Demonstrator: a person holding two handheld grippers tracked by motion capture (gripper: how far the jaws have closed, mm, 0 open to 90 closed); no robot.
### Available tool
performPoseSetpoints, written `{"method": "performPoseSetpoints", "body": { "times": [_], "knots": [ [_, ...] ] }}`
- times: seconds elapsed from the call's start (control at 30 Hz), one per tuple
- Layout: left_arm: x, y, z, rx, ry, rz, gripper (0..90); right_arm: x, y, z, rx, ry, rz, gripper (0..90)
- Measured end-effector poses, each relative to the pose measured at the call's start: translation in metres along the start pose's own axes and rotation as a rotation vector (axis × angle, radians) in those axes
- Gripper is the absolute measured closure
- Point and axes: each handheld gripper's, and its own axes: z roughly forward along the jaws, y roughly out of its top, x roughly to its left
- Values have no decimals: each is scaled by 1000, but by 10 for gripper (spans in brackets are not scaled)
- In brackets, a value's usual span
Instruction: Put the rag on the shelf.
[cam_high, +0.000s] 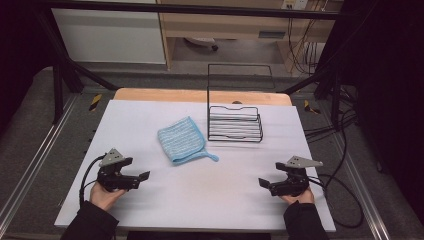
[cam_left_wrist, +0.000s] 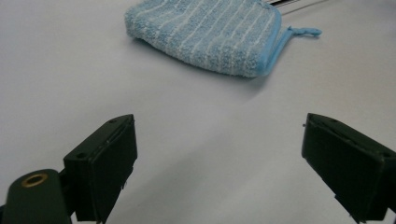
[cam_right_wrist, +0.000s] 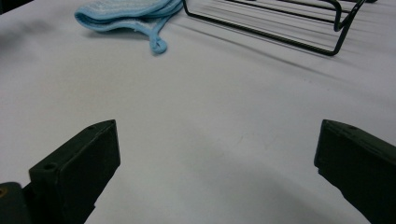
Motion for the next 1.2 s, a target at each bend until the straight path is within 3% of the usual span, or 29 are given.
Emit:
{"method": "performPoseSetpoints", "body": {
  "times": [0.37, 0.67, 0.87, 1.2],
  "knots": [
    [-17, 29, 16, 18, -2, 32, 108, 0, 0, 1, 9, -5, -5, 9],
    [-37, 50, 44, 87, -15, 87, 155, 0, 0, 1, 16, -8, -6, 9],
    [-50, 63, 68, 132, -12, 128, 233, 0, 0, 1, 20, -8, -10, 9],
    [-55, 72, 103, 194, 10, 147, 402, 0, 0, 2, 26, -7, -5, 9]
  ]
}}
